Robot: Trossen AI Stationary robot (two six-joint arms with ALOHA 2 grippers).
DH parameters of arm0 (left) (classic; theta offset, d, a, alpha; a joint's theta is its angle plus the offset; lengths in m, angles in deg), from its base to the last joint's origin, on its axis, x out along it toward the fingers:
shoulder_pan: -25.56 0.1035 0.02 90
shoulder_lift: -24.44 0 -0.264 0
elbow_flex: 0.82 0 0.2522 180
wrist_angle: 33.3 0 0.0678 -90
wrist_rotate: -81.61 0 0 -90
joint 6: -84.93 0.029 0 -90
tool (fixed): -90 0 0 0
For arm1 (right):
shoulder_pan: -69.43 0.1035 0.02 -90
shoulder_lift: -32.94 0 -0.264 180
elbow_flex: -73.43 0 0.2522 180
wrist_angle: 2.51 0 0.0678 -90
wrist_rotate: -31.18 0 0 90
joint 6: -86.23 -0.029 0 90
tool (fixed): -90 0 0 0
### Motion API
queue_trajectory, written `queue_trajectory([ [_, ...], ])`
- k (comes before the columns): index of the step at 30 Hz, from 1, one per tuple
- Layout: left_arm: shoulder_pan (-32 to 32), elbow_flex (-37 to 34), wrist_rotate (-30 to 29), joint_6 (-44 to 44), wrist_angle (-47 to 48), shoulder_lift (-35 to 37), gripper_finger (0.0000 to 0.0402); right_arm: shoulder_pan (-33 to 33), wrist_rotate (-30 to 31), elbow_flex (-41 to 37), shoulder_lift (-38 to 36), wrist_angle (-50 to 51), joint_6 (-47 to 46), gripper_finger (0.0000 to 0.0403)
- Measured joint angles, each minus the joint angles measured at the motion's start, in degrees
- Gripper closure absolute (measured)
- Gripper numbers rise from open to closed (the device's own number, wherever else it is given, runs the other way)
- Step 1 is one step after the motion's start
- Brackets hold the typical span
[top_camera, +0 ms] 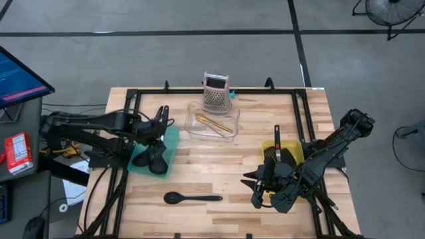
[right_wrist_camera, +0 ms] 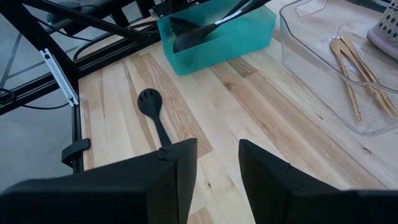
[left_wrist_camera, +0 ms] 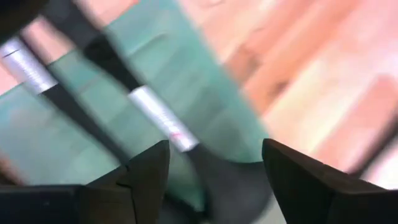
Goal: Pick & Place Kitchen Items
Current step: Put the black spoon into the green bin
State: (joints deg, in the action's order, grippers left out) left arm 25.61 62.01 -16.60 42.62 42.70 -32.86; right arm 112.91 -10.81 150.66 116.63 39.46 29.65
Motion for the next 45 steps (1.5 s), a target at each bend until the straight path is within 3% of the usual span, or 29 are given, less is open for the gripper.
queue_trajectory([
  [6, -6.1, 2.0, 5.2, 0.0, -10.6, 0.0, 0.0169, 0.0, 0.0, 0.0, 0.0, 0.0, 0.1, 0.0285],
  [12, -14.9, 2.0, 5.6, 0.1, -27.9, -1.0, 0.0178, 0.0, 0.0, 0.0, 0.0, 0.0, 0.1, 0.0285],
  [24, -27.0, 2.1, -0.9, 15.3, -55.7, -14.7, 0.0185, 0.0, 0.0, 0.0, 0.0, 0.0, 0.0, 0.0285],
  [35, -29.7, 2.1, -2.4, 25.5, -69.8, -32.3, 0.0163, 0.0, 0.0, 0.0, 0.0, 0.0, 0.0, 0.0285],
  [45, -29.5, 2.1, -3.4, 36.0, -79.2, -43.9, 0.0136, 0.0, 0.0, 0.0, 0.0, -0.2, 0.0, 0.0285],
])
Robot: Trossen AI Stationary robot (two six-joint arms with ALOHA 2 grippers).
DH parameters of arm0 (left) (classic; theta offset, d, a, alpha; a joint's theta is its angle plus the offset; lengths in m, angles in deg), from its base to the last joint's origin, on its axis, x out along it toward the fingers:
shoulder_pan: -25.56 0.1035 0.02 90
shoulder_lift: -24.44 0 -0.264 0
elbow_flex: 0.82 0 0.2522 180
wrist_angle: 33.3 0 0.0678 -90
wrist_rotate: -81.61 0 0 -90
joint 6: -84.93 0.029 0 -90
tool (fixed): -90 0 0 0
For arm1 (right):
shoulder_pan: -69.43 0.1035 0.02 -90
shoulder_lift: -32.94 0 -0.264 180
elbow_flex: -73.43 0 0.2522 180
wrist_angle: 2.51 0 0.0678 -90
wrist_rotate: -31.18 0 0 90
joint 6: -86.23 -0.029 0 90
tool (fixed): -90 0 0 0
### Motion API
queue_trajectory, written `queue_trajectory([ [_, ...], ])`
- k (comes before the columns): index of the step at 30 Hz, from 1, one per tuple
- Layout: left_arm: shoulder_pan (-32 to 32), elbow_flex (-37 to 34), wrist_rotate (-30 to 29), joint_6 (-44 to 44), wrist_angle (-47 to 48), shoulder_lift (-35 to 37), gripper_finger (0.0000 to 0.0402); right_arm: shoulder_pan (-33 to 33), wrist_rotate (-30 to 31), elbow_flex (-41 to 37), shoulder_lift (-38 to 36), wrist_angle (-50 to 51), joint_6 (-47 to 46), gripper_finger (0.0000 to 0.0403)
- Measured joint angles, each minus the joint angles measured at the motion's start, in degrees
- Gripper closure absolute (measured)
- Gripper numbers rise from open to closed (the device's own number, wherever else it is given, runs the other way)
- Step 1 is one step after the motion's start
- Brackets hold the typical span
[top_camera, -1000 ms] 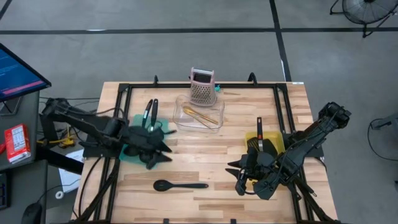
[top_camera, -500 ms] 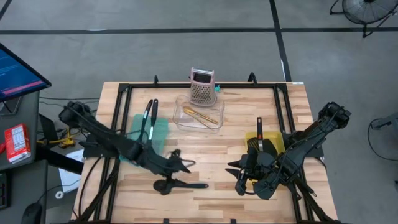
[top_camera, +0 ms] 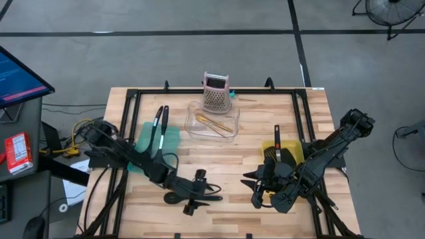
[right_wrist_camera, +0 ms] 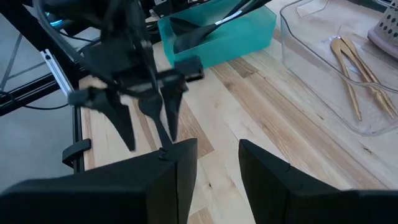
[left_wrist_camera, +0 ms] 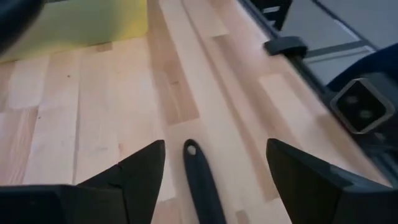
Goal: Pick & Place Kitchen Items
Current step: Put the black spoon into the green bin
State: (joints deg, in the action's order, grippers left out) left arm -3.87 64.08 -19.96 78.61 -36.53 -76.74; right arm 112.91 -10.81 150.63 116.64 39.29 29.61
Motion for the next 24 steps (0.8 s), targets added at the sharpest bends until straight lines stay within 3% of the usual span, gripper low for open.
queue_trajectory([
  [9, 0.3, 0.0, -2.6, -0.2, -7.3, -6.9, 0.0136, 0.0, 0.0, 0.0, 0.0, 0.0, 0.0, 0.0285],
  [24, 1.4, 0.1, -4.1, -7.5, -9.9, -14.8, 0.014, 0.0, 0.0, 0.0, 0.0, 0.2, 0.0, 0.0285],
])
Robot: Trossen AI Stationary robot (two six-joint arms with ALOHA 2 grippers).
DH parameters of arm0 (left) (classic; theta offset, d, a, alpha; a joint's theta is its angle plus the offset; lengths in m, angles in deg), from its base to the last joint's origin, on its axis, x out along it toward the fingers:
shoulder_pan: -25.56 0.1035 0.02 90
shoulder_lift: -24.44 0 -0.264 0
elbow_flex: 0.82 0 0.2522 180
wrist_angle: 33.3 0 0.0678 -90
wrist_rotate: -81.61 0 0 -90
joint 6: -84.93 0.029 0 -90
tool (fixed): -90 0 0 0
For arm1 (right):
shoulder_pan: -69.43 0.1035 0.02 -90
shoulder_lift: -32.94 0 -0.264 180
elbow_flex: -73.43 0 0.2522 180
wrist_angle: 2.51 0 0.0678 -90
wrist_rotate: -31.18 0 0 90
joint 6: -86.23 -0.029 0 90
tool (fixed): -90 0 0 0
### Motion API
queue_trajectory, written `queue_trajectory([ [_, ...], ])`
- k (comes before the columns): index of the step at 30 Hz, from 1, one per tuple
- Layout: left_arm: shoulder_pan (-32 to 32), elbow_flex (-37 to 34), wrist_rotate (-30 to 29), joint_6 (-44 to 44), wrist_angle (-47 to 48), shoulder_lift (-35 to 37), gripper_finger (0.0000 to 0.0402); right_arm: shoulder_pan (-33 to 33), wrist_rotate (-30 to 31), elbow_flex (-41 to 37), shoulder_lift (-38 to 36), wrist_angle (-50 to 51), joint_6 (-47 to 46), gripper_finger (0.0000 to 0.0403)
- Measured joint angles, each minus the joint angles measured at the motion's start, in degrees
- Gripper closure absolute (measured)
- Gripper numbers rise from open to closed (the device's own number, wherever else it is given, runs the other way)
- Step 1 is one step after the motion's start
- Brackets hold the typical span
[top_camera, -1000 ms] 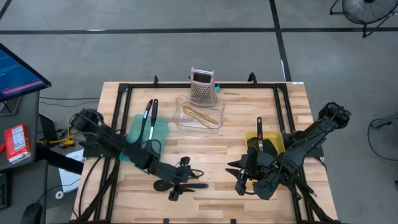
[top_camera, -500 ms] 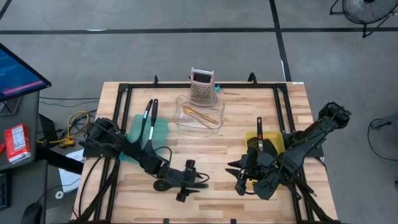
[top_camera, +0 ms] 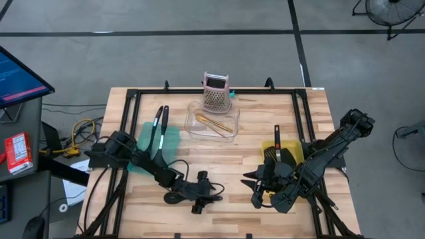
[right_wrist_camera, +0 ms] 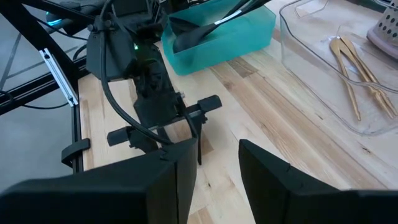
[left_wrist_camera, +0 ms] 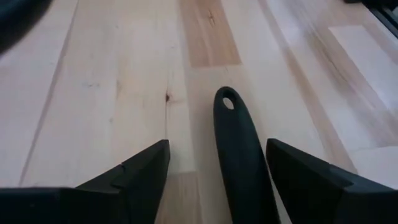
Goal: Pick & Place Kitchen Items
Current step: Put the black spoon into the green bin
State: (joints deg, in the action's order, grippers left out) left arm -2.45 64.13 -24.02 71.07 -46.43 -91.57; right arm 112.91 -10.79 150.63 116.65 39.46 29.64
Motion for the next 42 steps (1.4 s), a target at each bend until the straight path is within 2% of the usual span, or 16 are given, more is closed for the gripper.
queue_trajectory([
  [4, 0.0, 0.1, -0.5, 0.0, -0.7, -0.8, 0.0153, 0.0, 0.0, 0.0, 0.0, 0.0, 0.0, 0.0285],
  [8, 0.0, 0.1, -0.5, 0.0, -0.5, -0.9, 0.0182, 0.0, 0.0, 0.0, 0.0, 0.0, 0.1, 0.0285],
  [16, 0.1, 0.1, -0.5, -0.2, 0.0, -0.9, 0.0285, 0.0, 0.0, 0.0, 0.0, 0.0, 0.1, 0.0285],
  [21, 0.6, 0.1, 0.1, -4.5, 0.1, -0.9, 0.0339, 0.0, 0.0, 0.0, 0.0, 0.0, 0.1, 0.0285],
  [30, 1.0, -0.1, -1.6, -6.8, 0.3, 0.5, 0.0339, 0.0, -0.1, 0.0, 0.0, 0.0, 0.1, 0.0285],
  [42, 1.1, -0.2, -4.0, -8.1, -0.6, 12.8, 0.0339, 0.0, -0.1, 0.0, 0.0, 0.3, 0.1, 0.0285],
])
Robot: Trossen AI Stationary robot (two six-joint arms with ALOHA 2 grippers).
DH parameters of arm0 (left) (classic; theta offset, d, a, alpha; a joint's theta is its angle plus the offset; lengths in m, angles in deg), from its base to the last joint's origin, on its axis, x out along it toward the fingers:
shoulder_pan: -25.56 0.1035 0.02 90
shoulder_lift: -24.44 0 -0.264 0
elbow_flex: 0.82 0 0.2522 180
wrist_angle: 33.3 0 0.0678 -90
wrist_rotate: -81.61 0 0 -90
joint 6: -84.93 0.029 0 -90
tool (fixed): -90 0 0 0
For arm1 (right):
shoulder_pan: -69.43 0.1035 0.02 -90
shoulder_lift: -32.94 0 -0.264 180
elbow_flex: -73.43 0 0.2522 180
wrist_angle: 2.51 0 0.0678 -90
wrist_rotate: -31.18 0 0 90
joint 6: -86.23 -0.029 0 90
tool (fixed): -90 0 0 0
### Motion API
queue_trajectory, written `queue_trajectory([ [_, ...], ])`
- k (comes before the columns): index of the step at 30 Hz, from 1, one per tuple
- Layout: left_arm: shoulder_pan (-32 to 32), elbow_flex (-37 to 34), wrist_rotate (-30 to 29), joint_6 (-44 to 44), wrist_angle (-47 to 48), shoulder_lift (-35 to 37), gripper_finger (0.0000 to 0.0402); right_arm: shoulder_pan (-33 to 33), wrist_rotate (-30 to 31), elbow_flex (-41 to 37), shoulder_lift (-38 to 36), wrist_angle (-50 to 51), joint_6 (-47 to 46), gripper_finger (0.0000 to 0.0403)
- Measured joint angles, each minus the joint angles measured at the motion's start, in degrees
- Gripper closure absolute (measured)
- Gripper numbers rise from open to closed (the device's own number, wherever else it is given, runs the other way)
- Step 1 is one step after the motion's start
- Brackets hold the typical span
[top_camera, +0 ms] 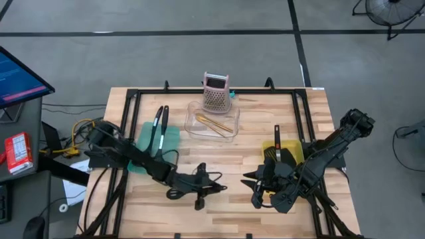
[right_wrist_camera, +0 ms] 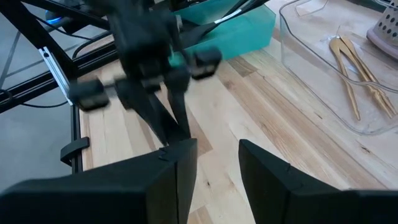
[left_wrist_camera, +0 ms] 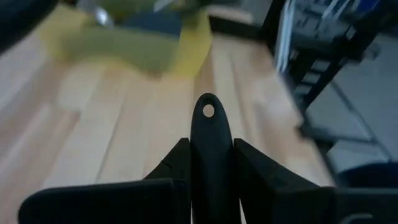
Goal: Pick & Place Kitchen Items
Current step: Put the black spoon into the green bin
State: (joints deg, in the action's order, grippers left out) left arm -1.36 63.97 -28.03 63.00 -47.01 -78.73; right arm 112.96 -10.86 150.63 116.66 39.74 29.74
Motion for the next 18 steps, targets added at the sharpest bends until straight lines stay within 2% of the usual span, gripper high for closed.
queue_trajectory([
  [18, -0.4, -2.1, 0.6, -2.4, -0.1, 27.3, 0.0338, 0.4, 0.0, 0.0, 0.0, 1.1, 0.0, 0.0285],
])
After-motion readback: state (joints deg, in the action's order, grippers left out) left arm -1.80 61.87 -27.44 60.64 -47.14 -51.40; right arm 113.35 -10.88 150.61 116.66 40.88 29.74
